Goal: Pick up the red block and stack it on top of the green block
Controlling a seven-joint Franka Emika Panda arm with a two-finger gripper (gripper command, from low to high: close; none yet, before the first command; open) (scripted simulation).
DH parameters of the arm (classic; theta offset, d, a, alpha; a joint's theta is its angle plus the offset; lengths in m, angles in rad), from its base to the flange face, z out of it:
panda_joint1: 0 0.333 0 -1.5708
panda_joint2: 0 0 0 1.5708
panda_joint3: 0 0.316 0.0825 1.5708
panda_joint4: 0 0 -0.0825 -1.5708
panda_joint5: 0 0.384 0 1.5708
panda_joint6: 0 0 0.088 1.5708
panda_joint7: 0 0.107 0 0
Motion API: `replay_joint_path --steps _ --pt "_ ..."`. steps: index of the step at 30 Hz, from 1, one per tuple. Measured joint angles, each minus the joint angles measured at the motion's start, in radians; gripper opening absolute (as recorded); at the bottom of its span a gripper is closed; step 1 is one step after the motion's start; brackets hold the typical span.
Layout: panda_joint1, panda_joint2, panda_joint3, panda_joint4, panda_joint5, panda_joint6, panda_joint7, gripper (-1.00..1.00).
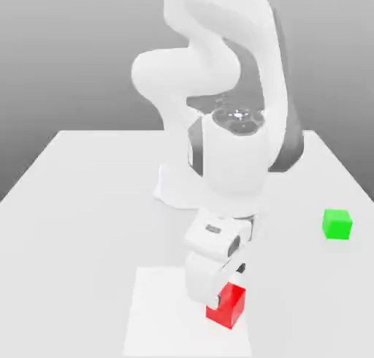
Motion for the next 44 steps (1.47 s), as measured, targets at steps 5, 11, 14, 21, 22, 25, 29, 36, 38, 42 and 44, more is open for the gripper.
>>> replay_joint_path --steps 5,11,14,21,22,25,29,36,38,42,44 --pt "-0.006 0.023 0.008 0.003 0.006 0.018 -0.005 -1.00" --pt "0.005 -0.065 -0.010 -0.010 -0.024 -0.056 0.016 -1.00" --pt "0.013 -0.163 -0.002 -0.027 -0.052 -0.137 0.023 -1.00" --pt "0.298 -0.270 0.169 -0.078 -0.030 -0.195 -0.258 -1.00" --pt "0.346 -0.284 0.187 -0.086 -0.026 -0.201 -0.302 -1.00" --pt "0.478 -0.325 0.243 -0.108 -0.020 -0.218 -0.432 -1.00" --pt "0.610 -0.368 0.317 -0.136 -0.022 -0.231 -0.586 -1.00" --pt "0.647 -0.162 0.285 -0.132 -0.169 -0.035 -0.513 1.00" --pt "0.647 -0.162 0.285 -0.132 -0.169 -0.035 -0.513 1.00" --pt "0.649 -0.151 0.281 -0.131 -0.179 -0.024 -0.507 1.00" --pt "0.650 -0.189 0.288 -0.133 -0.147 -0.058 -0.529 1.00"
